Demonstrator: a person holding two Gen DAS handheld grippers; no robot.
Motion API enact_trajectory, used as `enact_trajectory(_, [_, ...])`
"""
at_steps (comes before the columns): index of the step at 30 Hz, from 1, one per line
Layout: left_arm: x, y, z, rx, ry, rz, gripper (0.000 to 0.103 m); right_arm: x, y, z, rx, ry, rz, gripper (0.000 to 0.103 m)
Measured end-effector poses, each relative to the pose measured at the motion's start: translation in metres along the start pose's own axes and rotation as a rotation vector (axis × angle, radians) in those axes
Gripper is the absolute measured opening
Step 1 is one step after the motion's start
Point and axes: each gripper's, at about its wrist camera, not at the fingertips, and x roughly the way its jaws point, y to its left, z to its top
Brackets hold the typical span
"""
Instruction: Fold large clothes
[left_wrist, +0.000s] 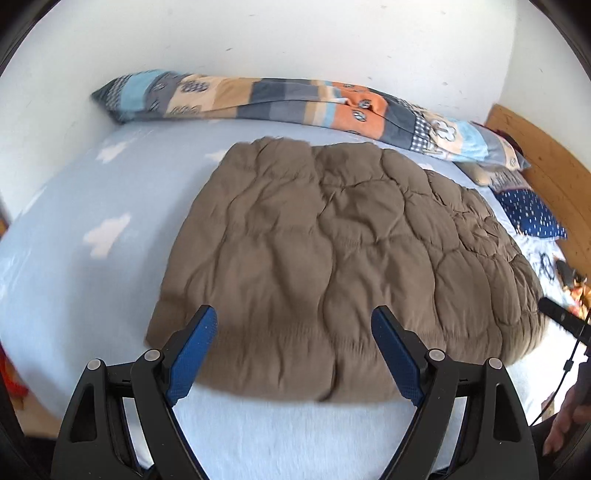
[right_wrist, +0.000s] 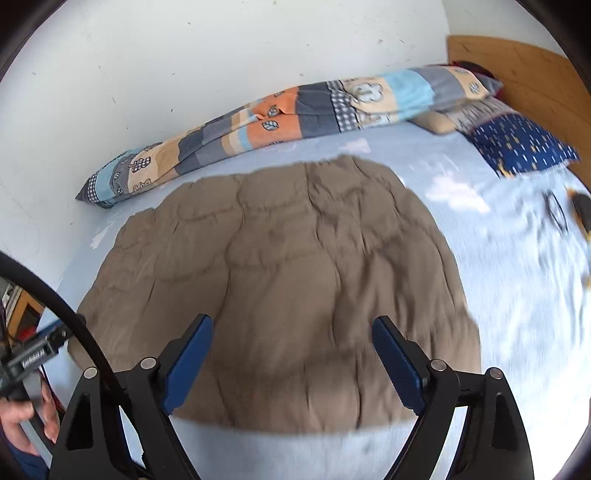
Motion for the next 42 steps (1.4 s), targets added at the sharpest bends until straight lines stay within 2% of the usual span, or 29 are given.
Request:
enact_trajectory(4, [-0.004, -0.005, -0.017, 0.007, -0.004, 0.057, 0.085, -0.008, 0.007, -0.023, -0.018, 0.023, 0.009, 0.092])
enact_trajectory(9, [0.002, -0.018, -0.031, 0.04, 0.032, 0.079, 0.085, 0.0, 0.035, -0.037, -0.081, 0.053, 0.039, 0.092])
enact_trajectory(12, [0.007, -0.024, -0.035, 0.058, -0.007, 0.105, 0.085, 0.008, 0.056, -0.038, -0.115, 0.06, 0.056, 0.092])
enact_trajectory(14, [0.016, -0.024, -0.039, 0.058, -0.021, 0.111, 0.085, 0.013, 0.063, -0.039, -0.128, 0.056, 0.037, 0.092])
enact_trajectory(17, [0.038, -0.025, -0.043, 0.078, 0.031, 0.127, 0.087, 0.029, 0.065, -0.042, -0.144, 0.068, -0.013, 0.092])
enact_trajectory(19, [0.042, -0.027, -0.043, 0.096, 0.032, 0.136, 0.088, 0.048, 0.062, -0.045, -0.148, 0.11, -0.051, 0.091])
enact_trajectory(28, [0.056, -0.024, -0.044, 0.107, 0.051, 0.132, 0.092, 0.086, 0.058, -0.043, -0.136, 0.192, -0.086, 0.096])
enact_trajectory(31, [0.047, -0.024, -0.045, 0.101, 0.014, 0.13, 0.092, 0.08, 0.06, -0.043, -0.15, 0.175, -0.081, 0.096])
enact_trajectory(34, [0.036, -0.025, -0.045, 0.106, -0.015, 0.134, 0.092, 0.055, 0.059, -0.044, -0.138, 0.113, -0.045, 0.092])
enact_trajectory(38, [0.026, -0.025, -0.043, 0.101, -0.033, 0.12, 0.092, 0.02, 0.047, -0.039, -0.116, 0.022, -0.088, 0.092])
enact_trajectory(42, [0.017, -0.025, -0.039, 0.104, -0.063, 0.132, 0.092, 0.0, 0.01, -0.03, 0.008, -0.021, -0.135, 0.092])
